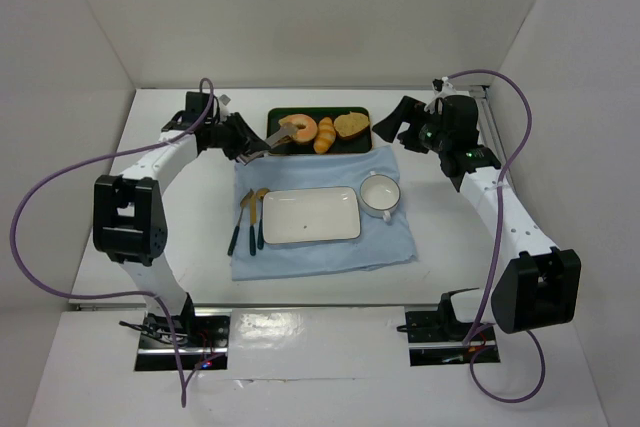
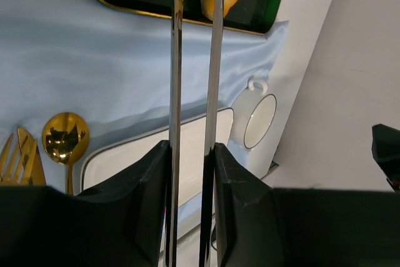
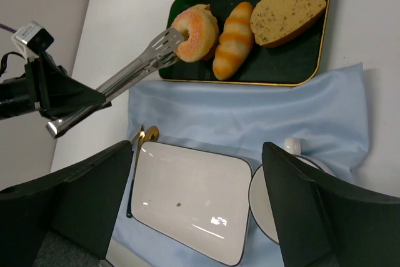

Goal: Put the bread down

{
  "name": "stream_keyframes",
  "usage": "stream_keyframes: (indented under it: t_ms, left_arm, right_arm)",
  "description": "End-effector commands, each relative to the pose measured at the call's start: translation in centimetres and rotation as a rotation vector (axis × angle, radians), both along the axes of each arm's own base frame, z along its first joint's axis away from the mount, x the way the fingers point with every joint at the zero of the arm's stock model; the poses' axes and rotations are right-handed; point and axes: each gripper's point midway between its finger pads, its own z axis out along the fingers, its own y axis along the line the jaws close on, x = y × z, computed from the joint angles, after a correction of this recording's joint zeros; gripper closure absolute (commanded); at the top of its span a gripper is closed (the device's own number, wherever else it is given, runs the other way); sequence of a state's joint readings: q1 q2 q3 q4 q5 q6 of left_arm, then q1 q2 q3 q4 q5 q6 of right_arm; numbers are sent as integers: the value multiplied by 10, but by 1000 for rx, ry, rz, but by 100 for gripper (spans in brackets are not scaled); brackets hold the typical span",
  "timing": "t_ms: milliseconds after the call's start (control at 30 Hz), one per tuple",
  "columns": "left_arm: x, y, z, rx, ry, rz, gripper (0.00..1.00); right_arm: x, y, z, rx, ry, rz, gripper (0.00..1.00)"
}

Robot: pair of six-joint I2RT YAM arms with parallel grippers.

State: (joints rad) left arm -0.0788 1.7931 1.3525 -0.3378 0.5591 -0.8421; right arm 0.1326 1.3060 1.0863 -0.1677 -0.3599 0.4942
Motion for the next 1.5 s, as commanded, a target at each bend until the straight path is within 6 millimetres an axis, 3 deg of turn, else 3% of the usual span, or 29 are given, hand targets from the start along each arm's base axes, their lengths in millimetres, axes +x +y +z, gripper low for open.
stream_keyframes:
  t_ms: [0, 233, 533, 633, 800, 867, 1000, 1100, 1133, 1200, 1233, 1267, 1467]
  left_arm:
    - [-12, -3, 48, -44, -112, -35, 76]
    - [-27, 3, 69, -52, -146, -35, 76]
    - [-39, 3, 47, -45, -94, -53, 76]
    - [-42, 2, 48, -52, -93, -59, 76]
    - [-54, 0, 79, -57, -181, -97, 77]
    - [-71, -2, 94, -43, -220, -138, 77]
    - [-110, 3, 100, 18, -234, -167, 77]
    - [-149, -5, 86, 63, -209, -192, 77]
    - [-159, -7, 82, 62, -207, -202, 77]
    - [-176, -14, 78, 43, -197, -217, 77]
    - [-187, -16, 67, 43, -176, -230, 77]
    - [-197, -17, 71, 34, -197, -235, 77]
    - [-234, -11, 51, 85, -158, -248, 76]
  right_arm:
    - [6, 1, 17, 29, -61, 7, 9]
    - [6, 5, 22, 64, -63, 16, 10]
    - [3, 5, 24, 64, -63, 16, 10]
    - [1, 5, 26, 64, -63, 16, 10]
    - [1, 1, 26, 56, -63, -7, 10]
    - [1, -1, 23, 42, -58, -15, 10]
    - [7, -5, 22, 0, -53, -25, 12]
    - [14, -9, 15, -24, -22, -47, 12]
    - [15, -9, 20, -22, -34, -47, 12]
    - [20, -9, 11, -26, -5, -46, 12]
    - [20, -9, 11, -26, -5, -46, 12]
    - [23, -8, 11, -27, -3, -46, 12]
    - [34, -3, 14, -25, -11, -37, 13]
